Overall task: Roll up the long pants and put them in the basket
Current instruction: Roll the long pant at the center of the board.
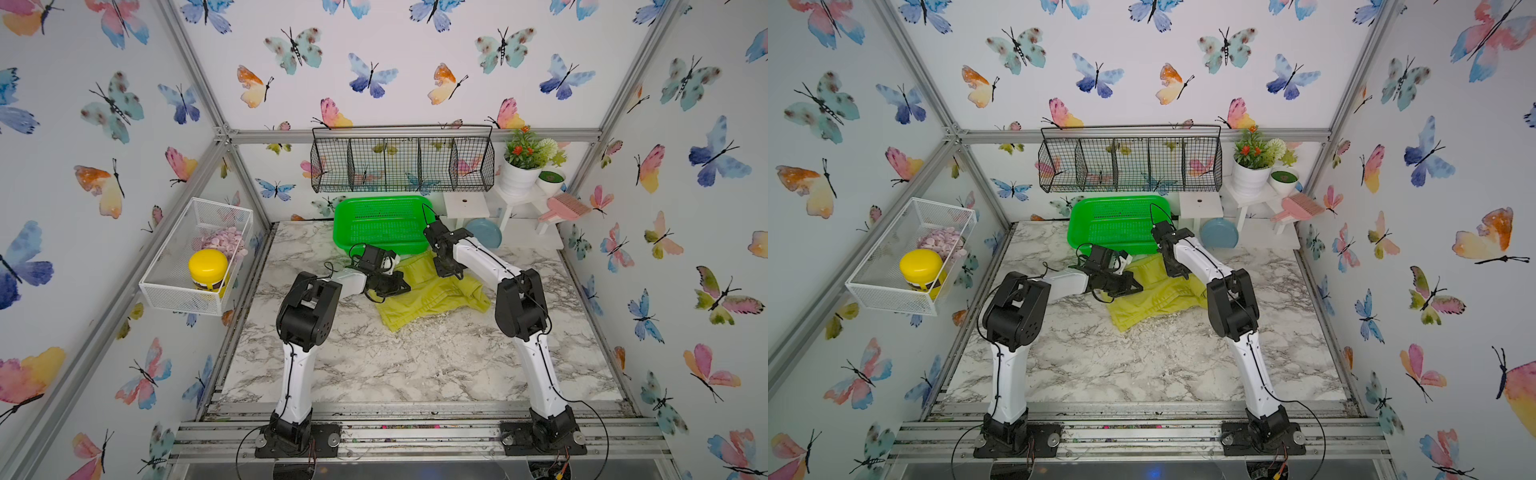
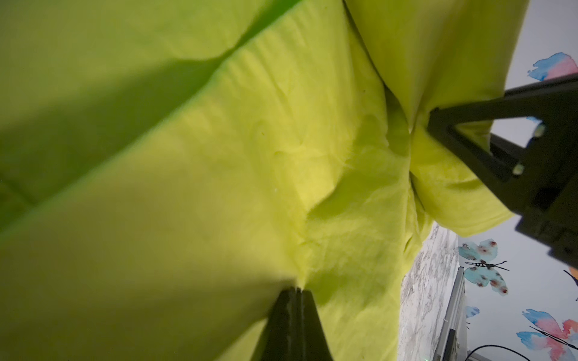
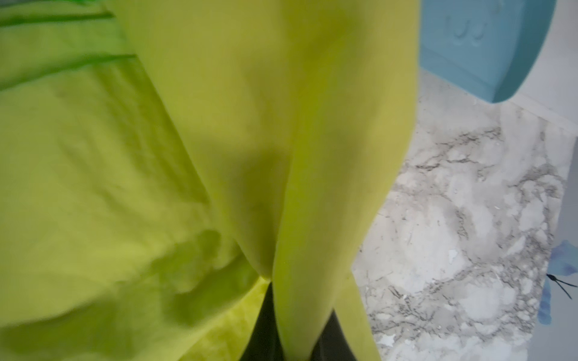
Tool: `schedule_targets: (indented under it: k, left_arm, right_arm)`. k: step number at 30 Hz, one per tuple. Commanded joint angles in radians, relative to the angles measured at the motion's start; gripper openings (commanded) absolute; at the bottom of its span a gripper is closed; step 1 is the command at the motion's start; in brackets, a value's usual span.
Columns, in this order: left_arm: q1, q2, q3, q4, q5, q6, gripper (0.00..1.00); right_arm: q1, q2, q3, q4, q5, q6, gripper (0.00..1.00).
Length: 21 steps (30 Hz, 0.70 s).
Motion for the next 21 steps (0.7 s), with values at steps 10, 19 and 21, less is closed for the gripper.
schedule_targets:
  k: [10,19,21]
  left_arm:
    - [-0.011,0.036,-0.024,-0.062,-0.011,0.009,0.00]
    - [-0.011,0.018,-0.016,-0.057,-0.002,0.013,0.00]
    - [-0.011,0.000,-0.014,-0.042,-0.002,0.013,0.00]
  right_arm:
    - [0.055,-0.132,-0.350,0.273,-0.495,0.056,0.49]
    - [0.028,-0.226,-0.498,0.350,-0.632,0.139,0.50]
    - [-0.004,-0.262,-0.595,0.429,-0.707,0.187,0.49]
